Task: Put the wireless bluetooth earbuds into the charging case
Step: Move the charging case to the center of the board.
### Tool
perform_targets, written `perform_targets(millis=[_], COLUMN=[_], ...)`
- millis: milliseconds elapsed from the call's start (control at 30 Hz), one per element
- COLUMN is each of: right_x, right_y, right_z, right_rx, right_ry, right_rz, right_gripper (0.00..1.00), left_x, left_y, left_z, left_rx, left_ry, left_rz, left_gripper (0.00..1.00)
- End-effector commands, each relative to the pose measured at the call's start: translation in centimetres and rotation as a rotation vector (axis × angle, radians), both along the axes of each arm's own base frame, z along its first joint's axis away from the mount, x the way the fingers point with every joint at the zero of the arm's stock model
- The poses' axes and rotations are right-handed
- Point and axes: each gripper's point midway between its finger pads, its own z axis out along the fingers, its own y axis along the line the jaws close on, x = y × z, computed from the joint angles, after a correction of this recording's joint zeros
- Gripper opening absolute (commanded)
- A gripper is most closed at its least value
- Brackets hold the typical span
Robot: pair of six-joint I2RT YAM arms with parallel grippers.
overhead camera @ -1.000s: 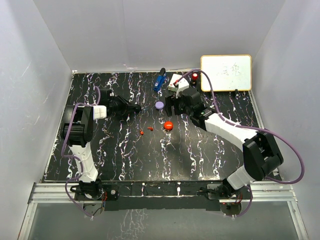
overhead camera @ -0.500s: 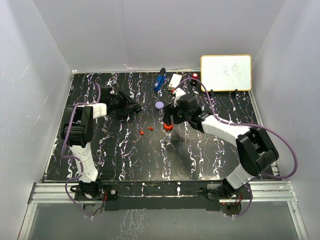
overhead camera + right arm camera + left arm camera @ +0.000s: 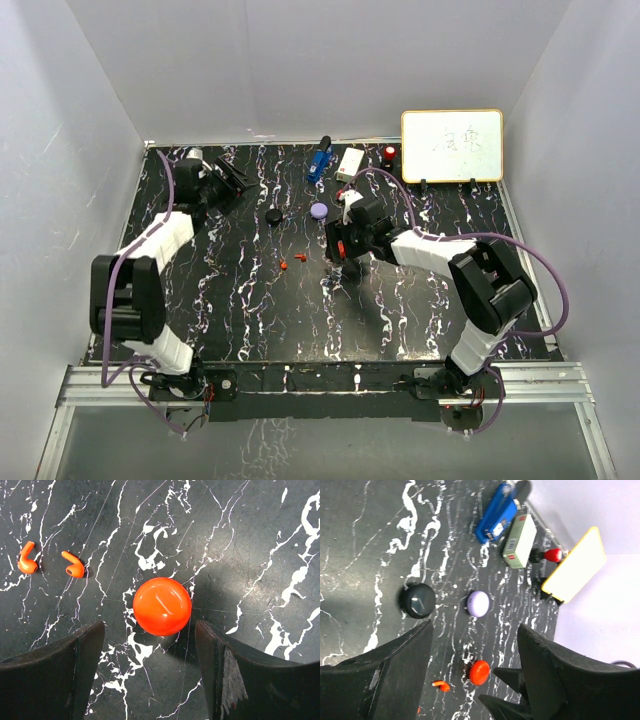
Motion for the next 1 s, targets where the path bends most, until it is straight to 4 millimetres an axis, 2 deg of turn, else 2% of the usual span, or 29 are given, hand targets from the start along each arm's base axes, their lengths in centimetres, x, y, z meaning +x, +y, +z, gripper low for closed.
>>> perform_targets(millis=[0, 200, 333, 467, 833, 867, 967], right_x=[0.8, 0.8, 0.5, 0.1, -0.9, -0.7, 0.3], right_y=[0.5, 1.3, 1.7, 2.1, 4.0, 4.0, 3.1], right_z=[0.4, 0.2, -0.8, -0.7, 0.4, 1.7, 3.2], right_rx=[0.017, 0.036, 0.026, 0.028, 0.048, 0.062, 0.043], right_ry=[-0.037, -0.022, 0.003, 0.007, 0.005, -0.020, -0.081], right_rz=[-0.013, 0.007, 0.012, 0.019, 0.039, 0.028, -0.026], right_gripper=[0.71, 0.71, 0.70, 0.70, 0.70, 0.70, 0.70], left_x=[-2.1, -3.7, -4.0, -4.1, -4.2, -4.2, -4.4], left_y=[-0.1, -0.1, -0.1, -0.3, -0.5, -0.5, -1.1], left_z=[1.6, 1.3, 0.9, 0.7, 0.7, 0.8, 1.1], left_rx=[-0.008, -0.005, -0.006, -0.013, -0.019, -0.016, -0.006], left_ry=[-0.049, -0.038, -0.031, -0.028, -0.029, -0.031, -0.035], left_rz=[-0.022, -0.038, -0.042, -0.048, -0.062, -0.067, -0.107], left_gripper=[0.66, 0.66, 0.66, 0.66, 0.66, 0.66, 0.65])
